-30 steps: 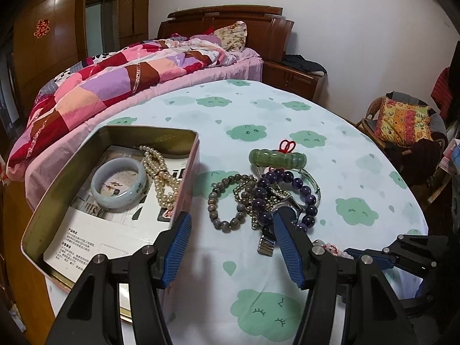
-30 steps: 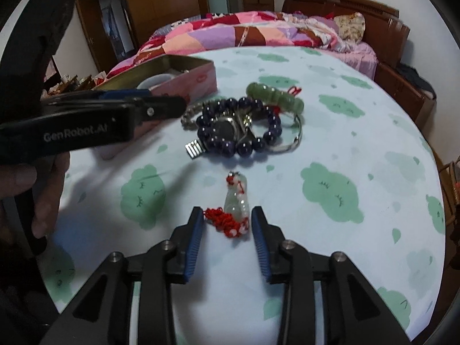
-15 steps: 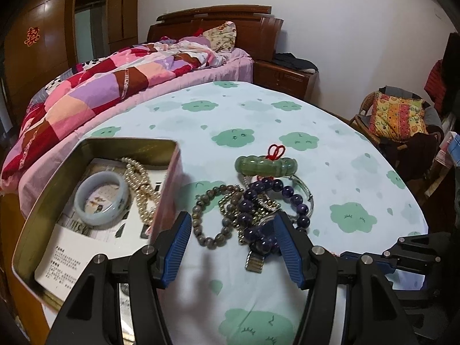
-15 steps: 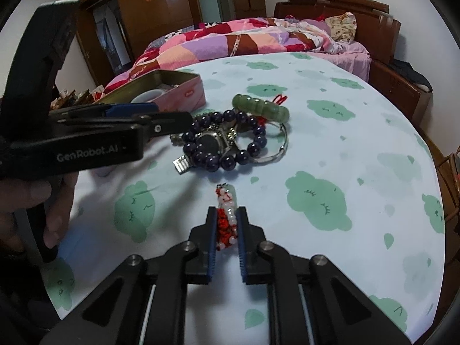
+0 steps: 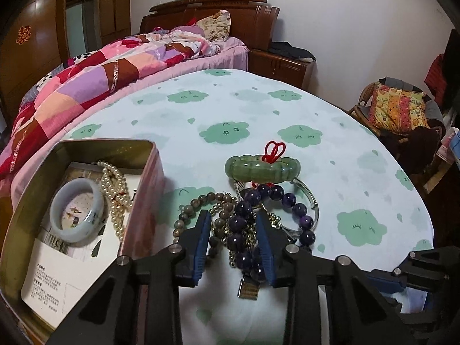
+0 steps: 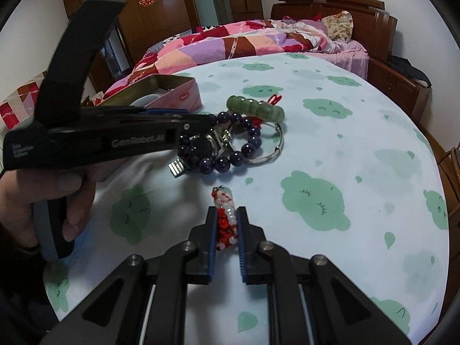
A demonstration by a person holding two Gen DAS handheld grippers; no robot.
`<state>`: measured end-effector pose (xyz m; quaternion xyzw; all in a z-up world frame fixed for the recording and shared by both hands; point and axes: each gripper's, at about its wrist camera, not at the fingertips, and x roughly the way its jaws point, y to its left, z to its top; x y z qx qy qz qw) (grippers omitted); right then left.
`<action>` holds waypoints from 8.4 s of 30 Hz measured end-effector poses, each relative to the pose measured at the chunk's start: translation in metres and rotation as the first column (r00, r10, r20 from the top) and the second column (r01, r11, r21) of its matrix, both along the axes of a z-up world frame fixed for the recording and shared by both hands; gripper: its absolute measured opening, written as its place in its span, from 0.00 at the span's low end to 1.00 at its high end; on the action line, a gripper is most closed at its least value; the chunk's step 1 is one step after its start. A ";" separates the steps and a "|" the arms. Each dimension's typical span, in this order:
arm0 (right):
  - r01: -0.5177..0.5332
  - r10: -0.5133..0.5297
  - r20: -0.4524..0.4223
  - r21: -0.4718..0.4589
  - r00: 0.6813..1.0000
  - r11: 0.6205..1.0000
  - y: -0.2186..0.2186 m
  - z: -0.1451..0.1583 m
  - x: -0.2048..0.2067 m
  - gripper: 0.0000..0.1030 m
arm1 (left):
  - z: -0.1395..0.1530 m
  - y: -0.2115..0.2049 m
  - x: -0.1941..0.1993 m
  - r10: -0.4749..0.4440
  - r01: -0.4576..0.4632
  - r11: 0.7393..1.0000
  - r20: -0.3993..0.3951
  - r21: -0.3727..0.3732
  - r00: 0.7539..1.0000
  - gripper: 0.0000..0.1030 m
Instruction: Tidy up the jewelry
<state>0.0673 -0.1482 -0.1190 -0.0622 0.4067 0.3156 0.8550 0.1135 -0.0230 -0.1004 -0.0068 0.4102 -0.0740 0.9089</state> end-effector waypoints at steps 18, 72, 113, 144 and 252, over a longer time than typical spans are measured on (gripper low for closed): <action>0.044 -0.045 0.058 0.034 0.997 0.998 -0.014 0.022 0.003 0.14 | 0.055 -0.006 -0.038 -0.069 0.080 0.994 0.137 -0.079 0.988 0.13; -0.148 0.108 0.287 0.120 0.952 0.982 0.053 0.122 0.012 0.14 | 0.115 0.116 -0.073 0.176 -0.166 0.984 0.285 -0.056 0.942 0.12; -0.265 0.250 0.159 0.081 0.955 0.961 0.158 0.061 0.038 0.14 | 0.050 0.159 -0.036 0.246 -0.247 0.969 0.138 -0.014 0.959 0.13; -0.206 0.199 0.125 0.045 0.972 0.977 0.163 0.022 0.044 0.15 | 0.017 0.160 -0.021 0.228 -0.229 0.973 0.035 0.014 0.973 0.13; 0.154 -0.141 0.130 -0.099 0.981 0.983 -0.017 0.017 0.084 0.09 | -0.004 -0.021 -0.023 -0.028 0.027 0.997 0.019 0.069 0.999 0.56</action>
